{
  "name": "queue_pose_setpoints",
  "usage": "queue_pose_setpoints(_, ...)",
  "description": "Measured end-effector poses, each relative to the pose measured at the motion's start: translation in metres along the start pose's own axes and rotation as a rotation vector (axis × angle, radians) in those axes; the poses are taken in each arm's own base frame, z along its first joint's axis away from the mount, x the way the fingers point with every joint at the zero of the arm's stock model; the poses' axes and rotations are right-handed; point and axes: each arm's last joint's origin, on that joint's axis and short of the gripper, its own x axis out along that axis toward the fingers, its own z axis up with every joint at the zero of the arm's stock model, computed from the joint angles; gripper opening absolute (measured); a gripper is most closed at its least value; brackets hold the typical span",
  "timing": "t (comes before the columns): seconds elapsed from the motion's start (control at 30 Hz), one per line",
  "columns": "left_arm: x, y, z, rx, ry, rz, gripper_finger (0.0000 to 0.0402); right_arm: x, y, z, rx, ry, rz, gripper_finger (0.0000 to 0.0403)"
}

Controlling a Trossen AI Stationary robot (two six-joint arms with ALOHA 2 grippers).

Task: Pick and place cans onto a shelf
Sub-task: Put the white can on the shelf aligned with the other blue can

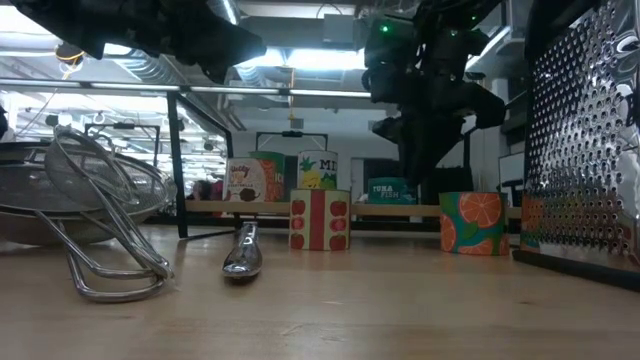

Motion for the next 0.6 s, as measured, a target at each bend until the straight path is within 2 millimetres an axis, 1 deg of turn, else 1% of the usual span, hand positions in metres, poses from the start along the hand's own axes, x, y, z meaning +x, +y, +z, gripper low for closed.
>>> queue_pose_setpoints(0.2, 0.0, 0.0, 0.0, 0.0, 0.0, 0.0, 0.0073, -0.023, -0.001, 0.014, -0.011, -0.02, -0.003, 0.0085)
queue_pose_setpoints(0.4, 0.0, -0.004, 0.001, -0.034, -0.009, -0.016, 0.0073, -0.052, 0.002, 0.031, -0.028, -0.028, 0.004, 0.0085)
queue_pose_setpoints(0.47, 0.0, -0.007, 0.001, -0.081, -0.01, -0.026, 0.0073, -0.063, 0.005, 0.036, -0.036, -0.029, 0.008, 0.0085)
queue_pose_setpoints(0.6, -0.001, -0.017, 0.004, -0.241, -0.017, -0.04, 0.0073, -0.078, 0.013, 0.044, -0.058, -0.022, 0.021, 0.0085)
